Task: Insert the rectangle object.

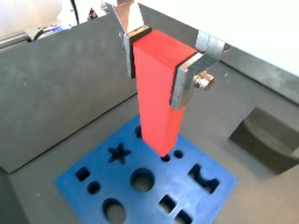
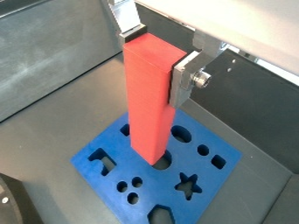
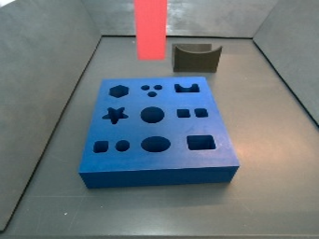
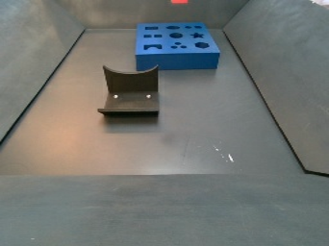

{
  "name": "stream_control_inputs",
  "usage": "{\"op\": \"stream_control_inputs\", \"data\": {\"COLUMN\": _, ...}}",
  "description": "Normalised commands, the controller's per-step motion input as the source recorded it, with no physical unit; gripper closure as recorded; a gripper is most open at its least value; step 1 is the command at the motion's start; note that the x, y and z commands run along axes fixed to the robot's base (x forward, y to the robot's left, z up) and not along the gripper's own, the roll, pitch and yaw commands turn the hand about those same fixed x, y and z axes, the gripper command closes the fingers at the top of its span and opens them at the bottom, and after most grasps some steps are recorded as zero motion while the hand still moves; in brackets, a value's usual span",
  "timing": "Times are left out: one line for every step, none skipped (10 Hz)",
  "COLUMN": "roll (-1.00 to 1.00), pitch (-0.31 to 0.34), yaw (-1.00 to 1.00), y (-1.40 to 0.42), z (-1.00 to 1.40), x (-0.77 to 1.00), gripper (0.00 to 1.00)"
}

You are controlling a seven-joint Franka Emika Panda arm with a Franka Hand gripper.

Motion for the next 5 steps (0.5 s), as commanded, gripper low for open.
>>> {"op": "stream_control_inputs", "data": {"roll": 0.04, "pitch": 0.0, "yaw": 0.0, "y": -0.99, "z": -0.61, "x": 0.37, "gripper": 1.0}}
{"op": "stream_control_inputs", "data": {"roll": 0.05, "pitch": 0.013, "yaw": 0.0, "y": -0.97, "z": -0.53, "x": 0.37, "gripper": 1.0}}
{"op": "stream_control_inputs", "data": {"roll": 0.05, "pitch": 0.026, "yaw": 0.0, "y": -0.99, "z": -0.53, "x": 0.38, "gripper": 1.0}}
{"op": "stream_control_inputs", "data": {"roll": 0.05, "pitch": 0.047, "yaw": 0.0, "y": -0.99, "z": -0.49, "x": 0.46, "gripper": 1.0}}
{"op": "stream_control_inputs", "data": {"roll": 0.11, "pitch": 0.129, "yaw": 0.0, "y": -0.86, "z": -0.4, "x": 0.5, "gripper": 1.0}}
